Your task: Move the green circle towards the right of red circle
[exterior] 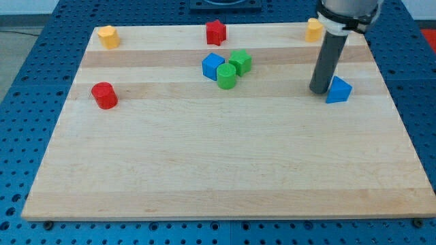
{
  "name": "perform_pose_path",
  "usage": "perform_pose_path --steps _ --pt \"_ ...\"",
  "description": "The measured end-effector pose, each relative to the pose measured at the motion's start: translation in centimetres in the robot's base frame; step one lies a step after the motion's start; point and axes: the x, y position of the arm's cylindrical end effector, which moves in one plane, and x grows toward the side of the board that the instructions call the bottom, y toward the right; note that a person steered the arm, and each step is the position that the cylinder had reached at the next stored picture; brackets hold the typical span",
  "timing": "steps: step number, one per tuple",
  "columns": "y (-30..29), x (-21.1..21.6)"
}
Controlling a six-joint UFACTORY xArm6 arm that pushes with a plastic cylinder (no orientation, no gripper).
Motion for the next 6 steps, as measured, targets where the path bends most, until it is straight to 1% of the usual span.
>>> perform_pose_path --steps 1,2,3,4,5,6 --pt "-2.5 -3.2" --pt "-6.8 -6.5" --pt "-10.0 -7.4" --pt "-11.7 -6.7" --pt "-15.0 -5.0" --pt "-18.6 -1.9"
